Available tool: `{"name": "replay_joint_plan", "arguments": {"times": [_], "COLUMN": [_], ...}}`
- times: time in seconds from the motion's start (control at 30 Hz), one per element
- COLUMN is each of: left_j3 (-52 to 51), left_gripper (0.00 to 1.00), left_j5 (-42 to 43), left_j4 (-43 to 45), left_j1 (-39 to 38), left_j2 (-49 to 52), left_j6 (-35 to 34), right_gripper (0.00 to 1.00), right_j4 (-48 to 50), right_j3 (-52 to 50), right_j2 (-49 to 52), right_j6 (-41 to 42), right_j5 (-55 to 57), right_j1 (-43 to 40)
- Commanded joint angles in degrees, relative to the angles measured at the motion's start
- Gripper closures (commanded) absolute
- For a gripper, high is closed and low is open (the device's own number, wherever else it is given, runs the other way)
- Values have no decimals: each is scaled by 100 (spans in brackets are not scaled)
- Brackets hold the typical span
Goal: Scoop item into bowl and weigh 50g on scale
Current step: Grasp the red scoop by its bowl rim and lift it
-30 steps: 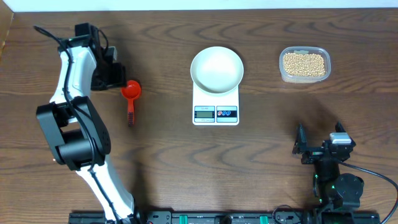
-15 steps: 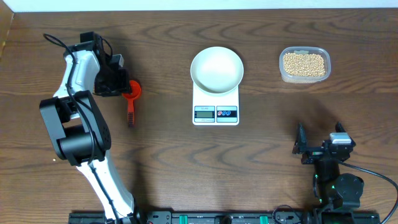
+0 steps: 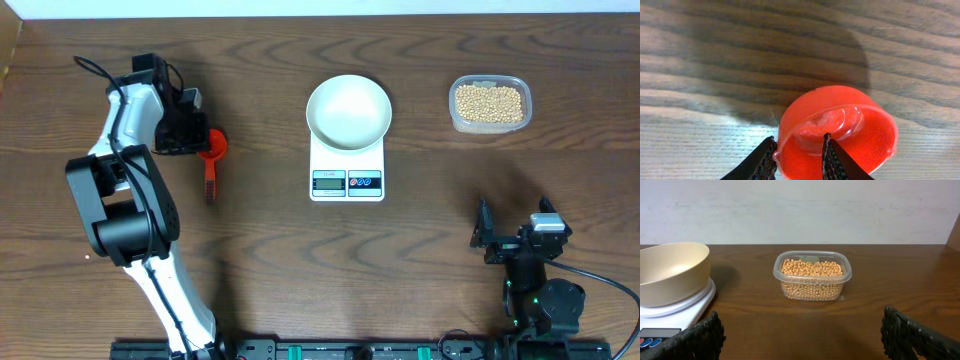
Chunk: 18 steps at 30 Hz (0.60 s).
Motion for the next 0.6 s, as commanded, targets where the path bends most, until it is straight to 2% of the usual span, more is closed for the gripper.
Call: {"name": "replay_joint_plan", "arguments": {"times": [0.0, 0.1, 0.57], "left_j3": [-39, -39, -39], "left_gripper": [70, 71, 71], "left_j5": [-138, -391, -402], "left_j4": [42, 111, 297], "left_j1": [-103, -177, -212], "left_j2": [81, 81, 81], "left_j6": [-55, -186, -247], "right_gripper": [1, 1, 1], "right_j4": [-20, -20, -20], "right_j3": [-9, -9, -11], "right_j2": [-35, -37, -37], "right_j6": [42, 39, 42], "right_j5": [-35, -35, -35], "right_j1": [59, 59, 59]}}
